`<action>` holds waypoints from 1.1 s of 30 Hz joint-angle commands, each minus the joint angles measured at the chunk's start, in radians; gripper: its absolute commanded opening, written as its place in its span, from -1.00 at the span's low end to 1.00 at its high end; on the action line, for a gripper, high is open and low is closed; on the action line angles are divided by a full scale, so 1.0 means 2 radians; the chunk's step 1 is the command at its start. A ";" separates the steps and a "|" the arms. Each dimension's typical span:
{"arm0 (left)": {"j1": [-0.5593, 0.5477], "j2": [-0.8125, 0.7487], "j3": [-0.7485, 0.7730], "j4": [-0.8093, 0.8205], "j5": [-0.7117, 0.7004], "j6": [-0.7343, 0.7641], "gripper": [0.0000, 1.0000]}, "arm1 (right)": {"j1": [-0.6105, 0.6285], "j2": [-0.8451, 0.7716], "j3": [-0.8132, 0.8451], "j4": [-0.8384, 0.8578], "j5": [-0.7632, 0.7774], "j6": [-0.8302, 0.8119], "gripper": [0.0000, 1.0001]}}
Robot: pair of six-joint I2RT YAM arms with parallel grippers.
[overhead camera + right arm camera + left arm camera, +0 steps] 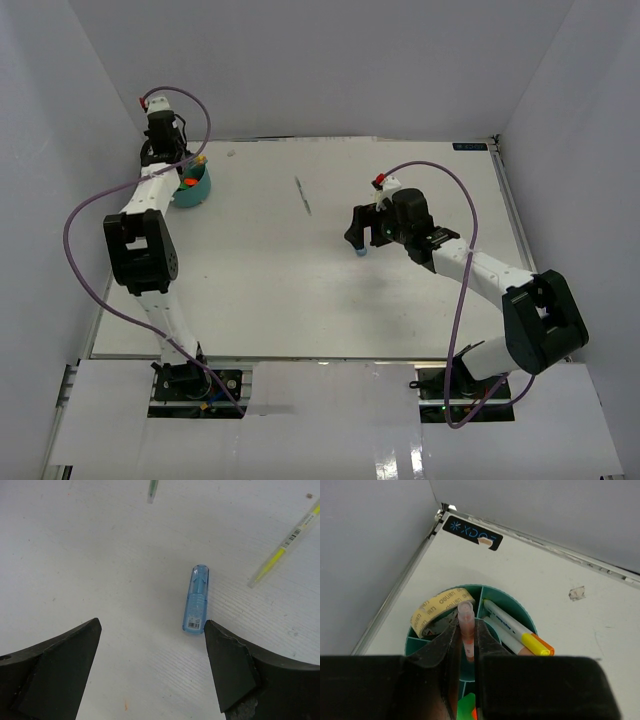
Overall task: Sort the stationery into containers
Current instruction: Place the pen in the storage box, then pick up the pen from the center of the board.
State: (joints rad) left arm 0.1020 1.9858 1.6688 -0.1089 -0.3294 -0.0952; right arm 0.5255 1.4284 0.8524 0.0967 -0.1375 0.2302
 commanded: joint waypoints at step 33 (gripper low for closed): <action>-0.043 -0.306 -0.238 -0.126 0.284 -0.182 0.96 | -0.024 0.263 0.253 -0.150 0.254 0.090 0.45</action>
State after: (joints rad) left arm 0.0601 1.4208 1.2335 -0.3351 0.1383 -0.4362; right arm 0.4908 1.9320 1.3041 -0.1852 0.3157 0.3748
